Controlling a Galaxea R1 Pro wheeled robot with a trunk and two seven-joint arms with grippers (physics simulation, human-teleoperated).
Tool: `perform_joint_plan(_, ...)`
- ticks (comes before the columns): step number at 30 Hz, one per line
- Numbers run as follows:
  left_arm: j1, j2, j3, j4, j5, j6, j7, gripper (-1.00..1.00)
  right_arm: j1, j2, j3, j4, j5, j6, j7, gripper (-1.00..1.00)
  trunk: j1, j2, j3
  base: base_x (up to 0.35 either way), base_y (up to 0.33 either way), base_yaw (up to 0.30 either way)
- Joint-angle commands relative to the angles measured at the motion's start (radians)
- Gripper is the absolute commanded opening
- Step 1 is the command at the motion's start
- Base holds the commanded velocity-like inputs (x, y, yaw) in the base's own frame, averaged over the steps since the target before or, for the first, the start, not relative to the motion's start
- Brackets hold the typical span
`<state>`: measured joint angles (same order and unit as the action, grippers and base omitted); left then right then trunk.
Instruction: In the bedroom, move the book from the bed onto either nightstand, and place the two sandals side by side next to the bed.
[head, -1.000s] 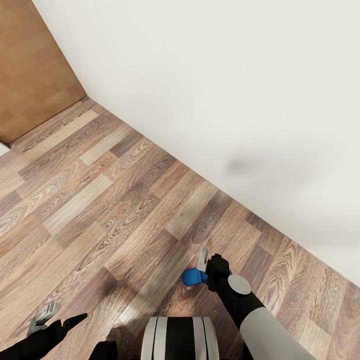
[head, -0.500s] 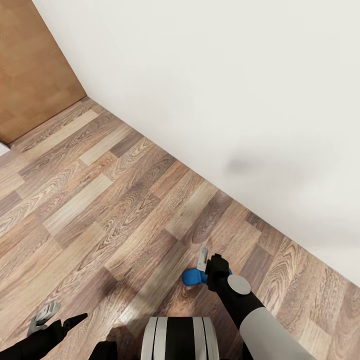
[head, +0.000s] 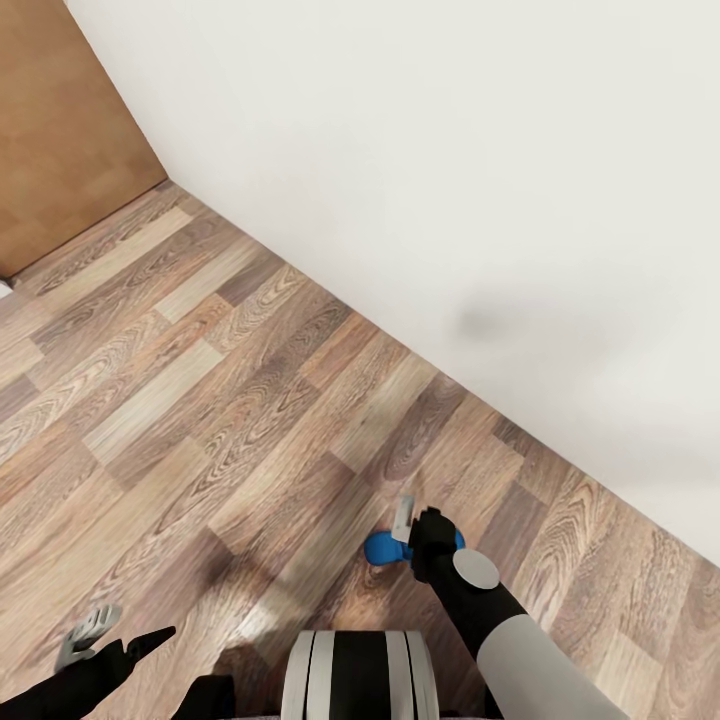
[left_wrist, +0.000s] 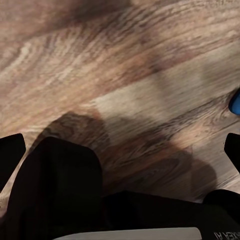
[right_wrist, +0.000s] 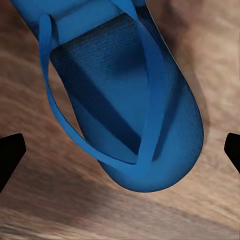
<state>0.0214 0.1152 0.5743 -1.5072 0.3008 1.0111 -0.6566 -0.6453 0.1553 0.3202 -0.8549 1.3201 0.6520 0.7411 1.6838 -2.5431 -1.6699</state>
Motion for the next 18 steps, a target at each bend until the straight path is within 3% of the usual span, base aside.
perform_joint_plan(1,0.000,0.000,0.001,-0.001,-0.002,0.004,-0.005,1.00,0.000,0.001,0.002,-0.001,0.010,0.001,0.009,1.00,0.000,-0.001,-0.004,0.000,0.000,0.000)
perform_joint_plan(6,0.000,0.000,0.001,-0.001,-0.002,0.004,-0.005,1.00,0.000,0.003,0.002,-0.001,0.010,0.001,0.009,1.00,0.003,-0.002,-0.024,0.000,0.000,0.000)
perform_joint_plan(18,0.000,0.000,0.000,-0.001,-0.002,0.004,-0.005,1.00,0.000,0.005,0.002,-0.001,0.010,0.001,0.009,1.00,0.003,-0.002,-0.024,0.000,0.000,0.000)
